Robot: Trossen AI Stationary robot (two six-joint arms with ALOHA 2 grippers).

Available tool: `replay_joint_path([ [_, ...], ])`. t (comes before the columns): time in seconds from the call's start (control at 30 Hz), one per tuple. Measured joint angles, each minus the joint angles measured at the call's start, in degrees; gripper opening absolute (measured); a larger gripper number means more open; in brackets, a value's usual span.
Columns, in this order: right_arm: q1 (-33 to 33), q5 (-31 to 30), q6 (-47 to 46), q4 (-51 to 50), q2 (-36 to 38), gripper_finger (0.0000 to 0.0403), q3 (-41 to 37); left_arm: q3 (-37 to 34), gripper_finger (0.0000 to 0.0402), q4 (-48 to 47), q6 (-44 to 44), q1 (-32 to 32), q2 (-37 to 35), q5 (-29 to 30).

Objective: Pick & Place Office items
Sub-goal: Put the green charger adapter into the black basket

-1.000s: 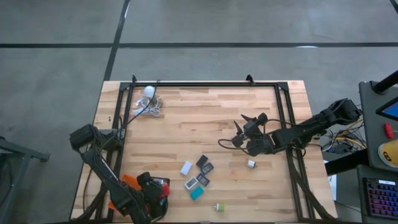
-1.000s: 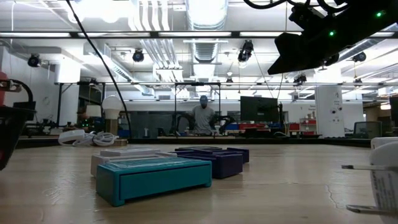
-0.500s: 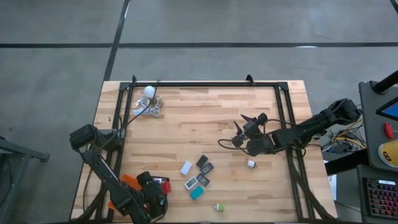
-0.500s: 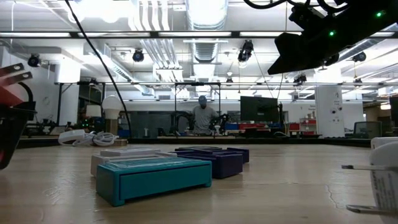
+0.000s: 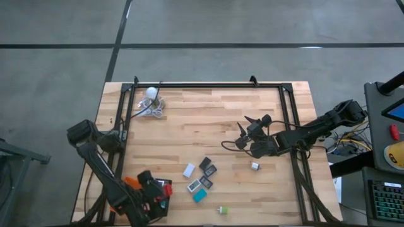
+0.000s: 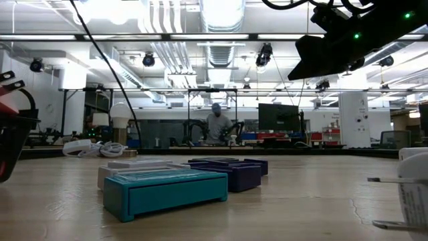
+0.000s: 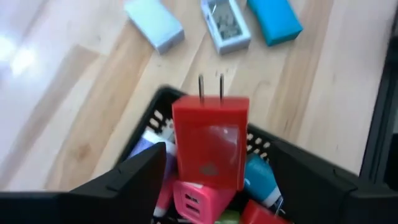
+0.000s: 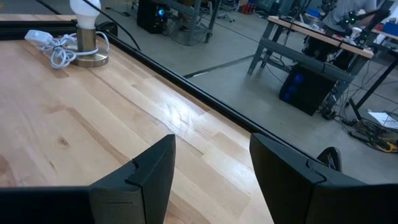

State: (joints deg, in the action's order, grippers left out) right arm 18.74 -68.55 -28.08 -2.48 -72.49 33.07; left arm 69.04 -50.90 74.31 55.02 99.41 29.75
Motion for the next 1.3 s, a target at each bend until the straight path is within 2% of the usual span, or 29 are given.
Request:
replay_joint_path([
  [0.27, 0.0, 0.0, 0.0, 0.0, 0.0, 0.0203, 0.0, 0.0, 0.029, 2.8, -5.1, -0.7, -1.3, 9.0],
  [0.5, 0.0, 0.0, 0.0, 0.0, 0.0, 0.0203, 0.0, 0.1, 0.0287, 5.4, -9.6, -2.2, -1.0, 9.4],
  [0.7, 0.0, 0.0, 0.0, 0.0, 0.0, 0.0203, 0.0, 0.1, 0.0287, 17.7, -29.7, -4.1, -1.0, 15.5],
  [0.83, 0.0, 0.0, 0.0, 0.0, 0.0, 0.0203, 0.0, 0.1, 0.0287, 28.0, -41.0, -5.9, -1.0, 15.3],
  [1.07, 0.0, 0.0, 0.0, 0.0, 0.0, 0.0203, 0.0, -0.5, 0.0287, 36.8, -42.3, -8.0, 0.3, 12.9],
  [1.3, 0.0, 0.0, 0.0, 0.0, 0.0, 0.0203, 0.0, -0.4, 0.0287, 50.0, -47.0, -8.0, 7.5, 12.2],
])
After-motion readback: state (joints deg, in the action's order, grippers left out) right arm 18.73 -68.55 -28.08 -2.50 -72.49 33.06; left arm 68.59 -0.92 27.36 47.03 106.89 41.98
